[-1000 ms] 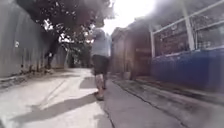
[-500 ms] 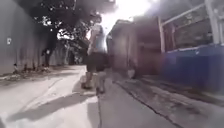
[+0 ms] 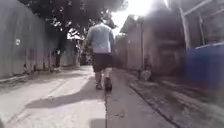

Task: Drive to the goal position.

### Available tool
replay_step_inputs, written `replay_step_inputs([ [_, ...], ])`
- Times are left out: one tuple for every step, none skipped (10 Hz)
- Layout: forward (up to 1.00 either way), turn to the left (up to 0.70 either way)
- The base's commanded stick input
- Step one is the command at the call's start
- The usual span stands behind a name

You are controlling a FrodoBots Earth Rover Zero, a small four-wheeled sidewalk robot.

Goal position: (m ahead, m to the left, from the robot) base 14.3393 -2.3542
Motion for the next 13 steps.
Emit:
replay_step_inputs([
  [1.0, 0.0],
  [1.0, 0.0],
  [1.0, 0.0],
  [1.0, 0.0],
  [1.0, 0.0],
  [1.0, 0.0],
  [1.0, 0.02],
  [1.0, 0.24],
  [1.0, 0.27],
  [1.0, 0.27],
  [1.0, 0.06],
  [1.0, 0.0],
  [1.0, 0.0],
])
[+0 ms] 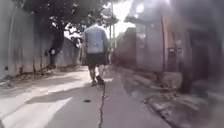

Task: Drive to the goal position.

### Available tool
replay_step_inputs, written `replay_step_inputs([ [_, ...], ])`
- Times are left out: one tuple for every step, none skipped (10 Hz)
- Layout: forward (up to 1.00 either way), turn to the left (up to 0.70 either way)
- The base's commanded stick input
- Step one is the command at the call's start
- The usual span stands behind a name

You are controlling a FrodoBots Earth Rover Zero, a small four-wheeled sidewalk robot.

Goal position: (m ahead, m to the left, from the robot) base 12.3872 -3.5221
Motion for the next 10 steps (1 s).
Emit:
replay_step_inputs([
  [1.0, 0.0],
  [1.0, 0.0],
  [1.0, 0.0],
  [1.0, 0.0],
  [1.0, 0.0],
  [1.0, 0.0],
  [1.0, 0.0],
  [1.0, 0.0],
  [1.0, 0.0],
  [1.0, 0.05],
])
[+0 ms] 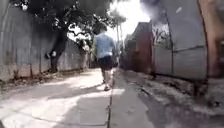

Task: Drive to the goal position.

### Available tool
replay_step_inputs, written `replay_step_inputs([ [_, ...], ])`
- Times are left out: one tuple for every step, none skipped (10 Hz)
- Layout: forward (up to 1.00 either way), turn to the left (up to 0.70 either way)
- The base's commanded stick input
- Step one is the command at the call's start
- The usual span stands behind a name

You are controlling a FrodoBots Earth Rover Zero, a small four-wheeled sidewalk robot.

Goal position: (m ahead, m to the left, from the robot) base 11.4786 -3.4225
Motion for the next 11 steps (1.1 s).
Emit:
replay_step_inputs([
  [1.0, 0.27],
  [1.0, 0.27],
  [1.0, 0.24],
  [1.0, 0.06],
  [1.0, 0.0],
  [1.0, 0.0],
  [1.0, 0.0],
  [1.0, 0.0],
  [1.0, 0.0],
  [1.0, 0.05],
  [1.0, 0.22],
])
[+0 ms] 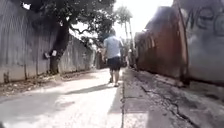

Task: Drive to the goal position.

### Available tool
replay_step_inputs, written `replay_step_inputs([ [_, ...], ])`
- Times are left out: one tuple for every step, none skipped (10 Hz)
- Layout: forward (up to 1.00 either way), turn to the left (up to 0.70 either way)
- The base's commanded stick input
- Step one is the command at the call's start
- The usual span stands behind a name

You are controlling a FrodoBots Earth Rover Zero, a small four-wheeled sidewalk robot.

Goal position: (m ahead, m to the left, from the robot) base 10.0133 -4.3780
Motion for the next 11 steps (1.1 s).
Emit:
replay_step_inputs([
  [1.0, 0.04],
  [1.0, 0.0],
  [1.0, 0.0],
  [1.0, 0.0],
  [1.0, 0.0],
  [1.0, 0.0],
  [1.0, 0.0],
  [1.0, 0.0],
  [1.0, 0.0],
  [1.0, 0.0],
  [1.0, 0.0],
])
